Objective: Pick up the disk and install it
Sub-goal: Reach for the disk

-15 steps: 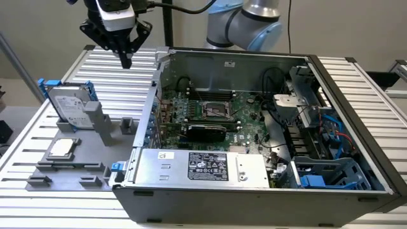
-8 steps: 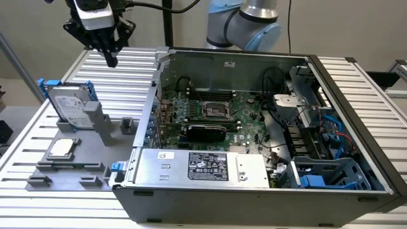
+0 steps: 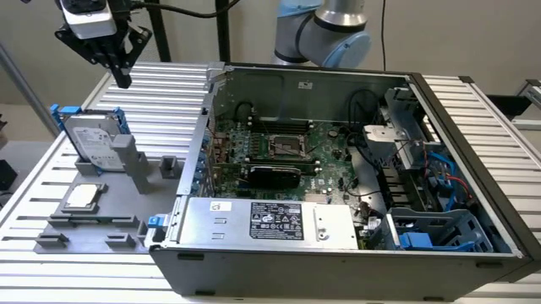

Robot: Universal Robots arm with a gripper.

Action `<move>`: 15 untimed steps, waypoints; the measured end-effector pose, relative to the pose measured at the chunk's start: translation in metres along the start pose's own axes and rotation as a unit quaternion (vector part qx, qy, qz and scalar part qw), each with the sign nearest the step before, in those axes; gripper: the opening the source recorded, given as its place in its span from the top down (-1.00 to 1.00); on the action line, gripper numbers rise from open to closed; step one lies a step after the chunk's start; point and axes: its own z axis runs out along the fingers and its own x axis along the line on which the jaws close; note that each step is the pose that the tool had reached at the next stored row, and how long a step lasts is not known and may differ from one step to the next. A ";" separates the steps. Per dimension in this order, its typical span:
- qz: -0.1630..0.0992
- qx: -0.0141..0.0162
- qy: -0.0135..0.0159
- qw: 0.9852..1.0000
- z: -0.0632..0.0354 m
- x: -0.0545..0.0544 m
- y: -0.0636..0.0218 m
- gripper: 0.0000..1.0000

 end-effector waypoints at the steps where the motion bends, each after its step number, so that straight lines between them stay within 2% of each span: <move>1: 0.000 0.000 0.001 1.000 0.0003 0.004 0.0001 1.00; 8: 0.000 0.000 0.005 1.000 0.0029 0.037 0.0003 1.00; 10: 0.000 0.000 0.007 1.000 0.0043 0.051 0.0003 1.00; 15: 0.000 0.001 0.009 1.000 0.0072 0.073 -0.0003 1.00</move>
